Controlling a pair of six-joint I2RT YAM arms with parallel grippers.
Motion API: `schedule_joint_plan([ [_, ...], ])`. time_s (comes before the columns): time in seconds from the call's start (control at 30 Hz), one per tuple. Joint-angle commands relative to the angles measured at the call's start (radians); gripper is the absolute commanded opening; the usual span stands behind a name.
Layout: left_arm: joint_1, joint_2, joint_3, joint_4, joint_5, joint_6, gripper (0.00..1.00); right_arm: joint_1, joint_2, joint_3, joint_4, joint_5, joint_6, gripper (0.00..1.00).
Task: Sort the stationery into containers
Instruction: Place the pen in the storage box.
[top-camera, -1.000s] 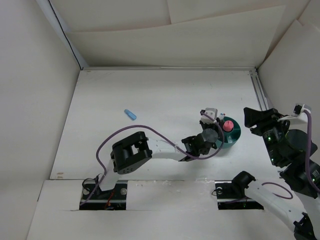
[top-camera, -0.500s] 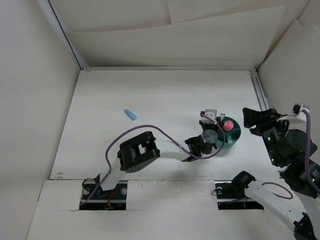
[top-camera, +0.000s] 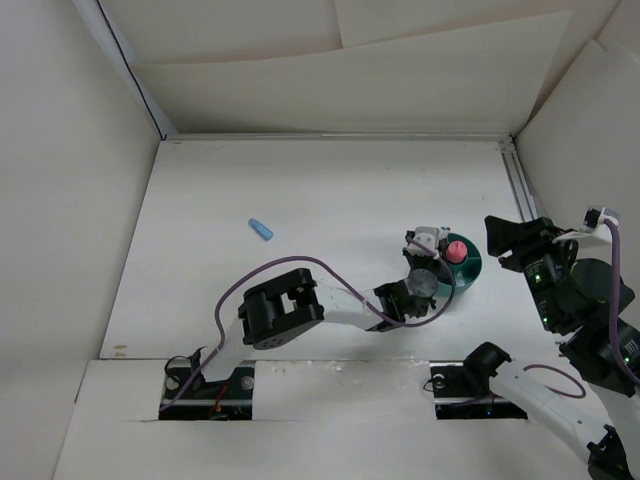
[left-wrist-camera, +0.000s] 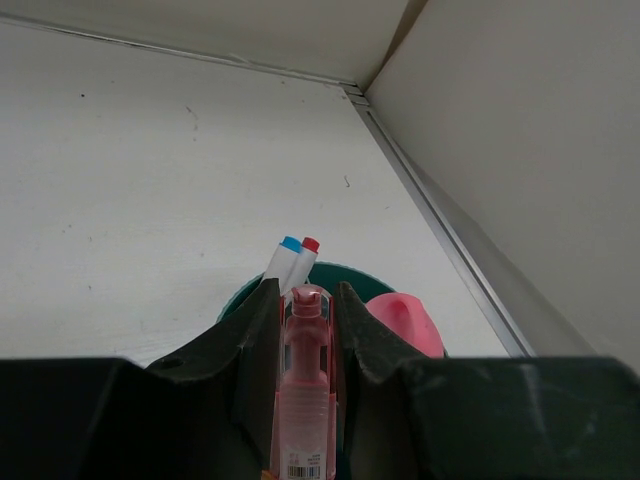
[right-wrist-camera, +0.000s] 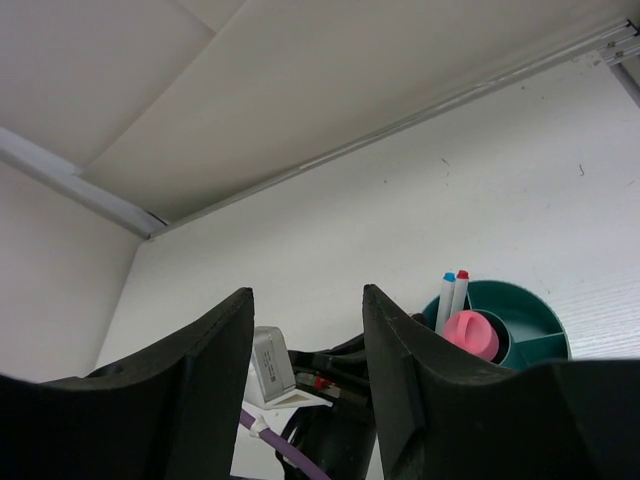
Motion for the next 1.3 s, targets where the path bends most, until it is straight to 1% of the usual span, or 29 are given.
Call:
schedule_joint_plan([
  [0.0, 0.000, -0.007, 0.028, 0.055, -0.019, 0.005, 0.15, 0.010, -0.007, 0.003, 0.030, -0.014, -0.018, 0.53],
  [0.2, 0.000, -0.007, 0.019, 0.046, -0.010, -0.013, 0.21, 0.010, -0.007, -0.006, 0.039, -0.023, -0.018, 0.53],
  [0.53, 0.000, -0.007, 0.019, 0.017, -0.001, -0.024, 0.21, 0.010, -0.026, -0.006, 0.039, -0.023, -0.018, 0.53],
  [0.63, 0.000, 0.002, 0.019, 0.017, -0.001, -0.024, 0.22, 0.010, -0.026, -0.006, 0.039, -0.023, -0.018, 0.53],
  [0.8, 0.000, 0.002, 0.019, 0.008, 0.009, -0.034, 0.33, 0.010, -0.026, -0.006, 0.039, -0.023, -0.018, 0.53],
  [0.93, 0.000, 0.002, 0.019, 0.008, 0.009, -0.034, 0.37, 0.010, -0.026, -0.006, 0.039, -0.023, -0.018, 0.53],
  [1.07, 0.000, -0.038, 0.008, 0.008, 0.009, -0.034, 0.37, 0.010, -0.026, -0.006, 0.039, -0.023, -0.018, 0.53],
  [1.13, 0.000, -0.068, -0.028, -0.001, 0.009, -0.034, 0.34, 0.010, -0.026, -0.006, 0.039, -0.023, -0.018, 0.53],
  [1.27, 0.000, -0.182, -0.102, -0.053, -0.042, -0.034, 0.32, 0.010, -0.026, -0.020, 0.048, -0.053, -0.018, 0.53],
])
